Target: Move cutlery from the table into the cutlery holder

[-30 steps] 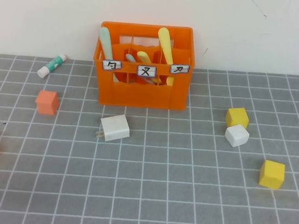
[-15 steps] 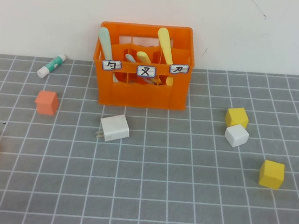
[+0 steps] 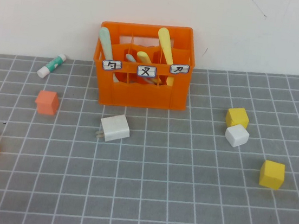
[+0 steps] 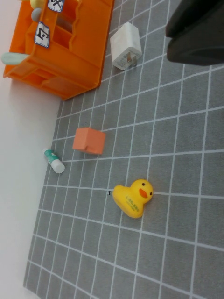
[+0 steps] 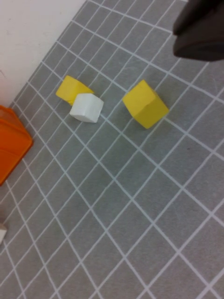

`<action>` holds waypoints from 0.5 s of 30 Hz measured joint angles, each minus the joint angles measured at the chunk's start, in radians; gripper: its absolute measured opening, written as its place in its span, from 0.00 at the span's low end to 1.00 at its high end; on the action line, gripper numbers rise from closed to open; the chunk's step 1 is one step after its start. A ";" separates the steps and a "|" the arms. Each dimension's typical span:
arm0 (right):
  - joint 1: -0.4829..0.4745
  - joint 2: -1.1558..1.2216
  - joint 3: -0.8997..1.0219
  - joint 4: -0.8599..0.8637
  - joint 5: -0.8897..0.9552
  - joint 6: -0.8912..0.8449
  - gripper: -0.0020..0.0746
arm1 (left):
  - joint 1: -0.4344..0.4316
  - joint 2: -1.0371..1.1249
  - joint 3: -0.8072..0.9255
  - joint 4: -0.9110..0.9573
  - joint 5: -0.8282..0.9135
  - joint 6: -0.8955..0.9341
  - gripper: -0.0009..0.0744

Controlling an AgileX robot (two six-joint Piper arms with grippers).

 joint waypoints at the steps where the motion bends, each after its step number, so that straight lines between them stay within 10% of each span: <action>1: 0.000 0.000 0.000 0.000 0.000 0.000 0.03 | 0.000 0.000 0.000 0.000 0.000 0.000 0.01; 10: -0.014 -0.042 0.000 -0.072 0.029 -0.063 0.03 | 0.000 0.000 0.001 -0.001 0.002 0.000 0.01; 15: -0.198 -0.159 0.003 -0.092 0.035 -0.075 0.03 | 0.000 0.000 0.001 -0.002 0.004 0.000 0.01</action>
